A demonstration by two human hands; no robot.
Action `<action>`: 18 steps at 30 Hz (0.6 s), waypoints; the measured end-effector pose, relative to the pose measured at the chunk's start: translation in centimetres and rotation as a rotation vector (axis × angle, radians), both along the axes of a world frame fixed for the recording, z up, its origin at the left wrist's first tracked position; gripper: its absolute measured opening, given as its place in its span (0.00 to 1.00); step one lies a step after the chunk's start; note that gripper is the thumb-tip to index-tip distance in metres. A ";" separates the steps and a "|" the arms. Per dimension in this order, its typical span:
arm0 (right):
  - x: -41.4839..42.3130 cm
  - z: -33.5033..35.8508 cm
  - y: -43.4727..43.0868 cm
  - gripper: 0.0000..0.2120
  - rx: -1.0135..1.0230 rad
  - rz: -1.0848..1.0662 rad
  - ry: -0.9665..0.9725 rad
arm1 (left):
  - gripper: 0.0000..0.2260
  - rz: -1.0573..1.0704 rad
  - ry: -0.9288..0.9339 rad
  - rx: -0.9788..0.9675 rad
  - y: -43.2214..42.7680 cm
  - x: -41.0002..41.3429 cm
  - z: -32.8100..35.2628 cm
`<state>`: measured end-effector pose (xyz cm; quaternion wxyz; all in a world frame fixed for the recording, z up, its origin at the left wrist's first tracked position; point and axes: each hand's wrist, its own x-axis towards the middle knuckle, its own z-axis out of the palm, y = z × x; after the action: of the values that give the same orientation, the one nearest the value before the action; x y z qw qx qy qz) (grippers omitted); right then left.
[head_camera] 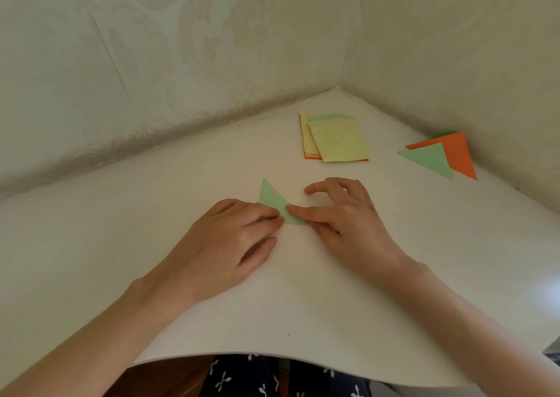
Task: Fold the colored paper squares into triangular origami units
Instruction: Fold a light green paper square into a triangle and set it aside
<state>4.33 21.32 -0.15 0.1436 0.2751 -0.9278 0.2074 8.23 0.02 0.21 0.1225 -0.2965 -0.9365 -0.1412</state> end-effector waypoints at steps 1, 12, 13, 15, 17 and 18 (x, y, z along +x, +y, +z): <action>0.0 0.0 0.0 0.18 0.016 -0.002 0.021 | 0.17 0.000 0.005 -0.003 0.0 0.0 0.0; 0.0 0.1 -0.3 0.23 0.278 -0.005 0.090 | 0.17 -0.008 -0.007 -0.011 -0.1 -0.1 0.1; 0.0 0.2 -0.2 0.23 0.300 0.002 0.104 | 0.17 -0.001 -0.005 -0.015 -0.1 0.0 0.1; 0.2 0.3 0.1 0.23 0.348 0.031 0.155 | 0.17 0.017 0.000 -0.023 0.1 0.1 0.1; 0.7 0.5 0.6 0.23 0.370 0.060 0.192 | 0.17 0.026 -0.004 -0.028 0.2 0.2 0.2; 1.0 0.6 1.0 0.22 0.370 0.072 0.205 | 0.17 0.029 -0.008 -0.031 0.2 0.2 0.3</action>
<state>5.29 22.31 0.48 0.1767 0.3495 -0.9201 0.0093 8.47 0.17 0.47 0.1162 -0.2841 -0.9433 -0.1262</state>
